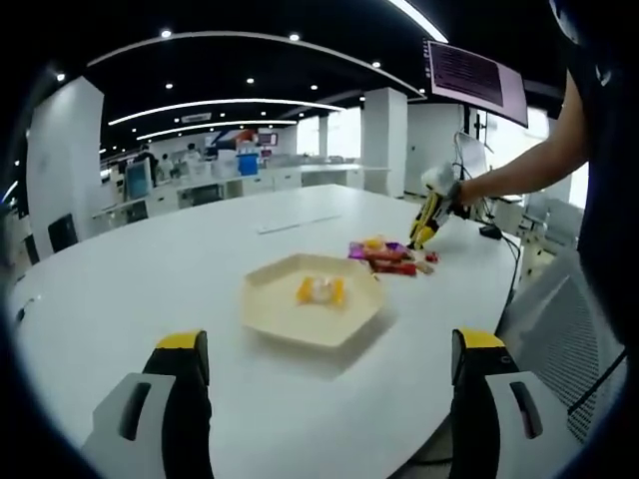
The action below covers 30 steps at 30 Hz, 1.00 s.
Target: Place the target food into the container with the food tongs after gripping and lifting it, then release it inside without dropping or visibly crushing the food.
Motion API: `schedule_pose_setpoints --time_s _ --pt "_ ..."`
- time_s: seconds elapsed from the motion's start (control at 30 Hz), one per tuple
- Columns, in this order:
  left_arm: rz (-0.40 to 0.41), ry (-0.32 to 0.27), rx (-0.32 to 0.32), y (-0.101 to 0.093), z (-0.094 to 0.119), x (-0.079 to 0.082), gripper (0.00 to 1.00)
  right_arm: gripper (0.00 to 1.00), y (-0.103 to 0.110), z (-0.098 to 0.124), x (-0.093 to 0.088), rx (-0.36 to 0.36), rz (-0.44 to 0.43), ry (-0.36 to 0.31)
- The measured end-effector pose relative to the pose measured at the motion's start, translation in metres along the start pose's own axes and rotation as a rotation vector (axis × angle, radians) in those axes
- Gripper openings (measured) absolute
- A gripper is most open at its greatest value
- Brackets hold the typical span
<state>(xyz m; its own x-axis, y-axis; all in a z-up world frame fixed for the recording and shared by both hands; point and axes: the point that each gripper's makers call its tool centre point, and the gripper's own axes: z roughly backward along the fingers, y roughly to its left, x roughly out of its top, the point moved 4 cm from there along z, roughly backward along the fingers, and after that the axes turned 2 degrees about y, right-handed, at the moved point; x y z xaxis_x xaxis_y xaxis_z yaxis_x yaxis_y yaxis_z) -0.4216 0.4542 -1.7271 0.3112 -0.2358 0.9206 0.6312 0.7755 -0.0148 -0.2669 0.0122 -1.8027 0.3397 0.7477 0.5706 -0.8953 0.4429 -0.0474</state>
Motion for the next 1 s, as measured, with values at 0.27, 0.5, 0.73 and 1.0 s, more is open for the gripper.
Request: schedule_pose_setpoints --time_s 0.27,0.5,0.73,1.0 --pt "-0.004 -0.005 0.001 0.0 0.0 0.001 0.98 0.17 -0.003 0.007 0.005 -0.011 -0.029 -0.011" --pt "-0.006 -0.01 0.004 0.0 0.001 0.002 0.97 0.18 -0.012 0.019 0.018 -0.044 -0.052 -0.041" --pt "-0.015 -0.012 0.006 0.0 0.001 0.002 0.98 0.18 -0.02 0.027 0.025 -0.068 -0.081 -0.053" --pt "-0.04 0.005 -0.008 -0.004 -0.001 0.0 0.99 0.18 -0.02 0.033 0.041 -0.084 -0.084 -0.075"
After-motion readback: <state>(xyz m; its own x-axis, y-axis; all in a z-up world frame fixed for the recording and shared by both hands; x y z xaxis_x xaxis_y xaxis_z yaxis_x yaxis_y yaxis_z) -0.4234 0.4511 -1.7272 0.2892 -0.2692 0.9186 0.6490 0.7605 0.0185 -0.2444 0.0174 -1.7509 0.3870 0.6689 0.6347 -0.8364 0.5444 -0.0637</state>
